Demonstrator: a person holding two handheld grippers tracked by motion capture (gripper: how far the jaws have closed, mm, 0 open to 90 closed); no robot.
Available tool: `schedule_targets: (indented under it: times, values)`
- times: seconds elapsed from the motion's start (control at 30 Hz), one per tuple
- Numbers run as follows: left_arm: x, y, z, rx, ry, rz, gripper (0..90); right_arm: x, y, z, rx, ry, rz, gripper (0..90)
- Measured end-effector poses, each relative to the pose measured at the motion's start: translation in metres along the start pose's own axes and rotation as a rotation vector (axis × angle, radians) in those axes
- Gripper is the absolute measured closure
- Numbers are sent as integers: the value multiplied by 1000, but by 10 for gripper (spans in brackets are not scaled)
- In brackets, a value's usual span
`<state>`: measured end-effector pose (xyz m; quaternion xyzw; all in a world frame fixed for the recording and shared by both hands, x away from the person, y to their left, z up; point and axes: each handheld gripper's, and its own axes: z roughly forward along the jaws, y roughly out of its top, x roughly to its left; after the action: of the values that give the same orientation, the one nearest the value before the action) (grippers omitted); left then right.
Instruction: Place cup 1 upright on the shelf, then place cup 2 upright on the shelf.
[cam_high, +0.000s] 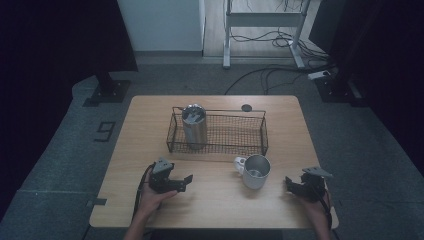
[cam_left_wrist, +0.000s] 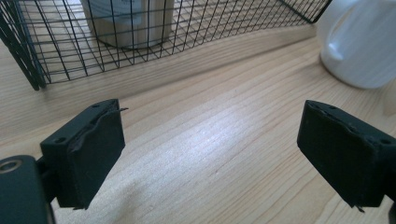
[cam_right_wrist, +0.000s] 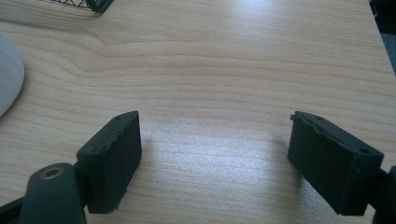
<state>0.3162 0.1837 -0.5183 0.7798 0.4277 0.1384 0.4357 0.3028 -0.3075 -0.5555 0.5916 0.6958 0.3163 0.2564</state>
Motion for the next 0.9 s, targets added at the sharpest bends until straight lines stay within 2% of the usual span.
schedule_targets:
  times: [0.13, 0.2, 0.33, 0.5, 0.67, 0.9]
  values:
    - [0, -1, 0, -2, -1, 1, 75, 0, 0, 0, 1, -3, 0, 167]
    - [0, -1, 0, -1, 0, 3, 75, 0, 0, -1, -5, -19, 10, 164]
    - [1, -1, -2, -6, -1, 2, 75, -2, -3, -7, -65, -15, 28, 179]
    - [2, 0, -2, -5, -1, 2, 75, -4, -4, -13, -95, 7, 44, 179]
    - [5, -2, -4, -9, 0, -12, 75, 2, -2, -24, -136, 26, 36, 178]
    - [5, -3, -3, -3, -3, -11, 75, 9, 6, -36, -188, 84, 46, 179]
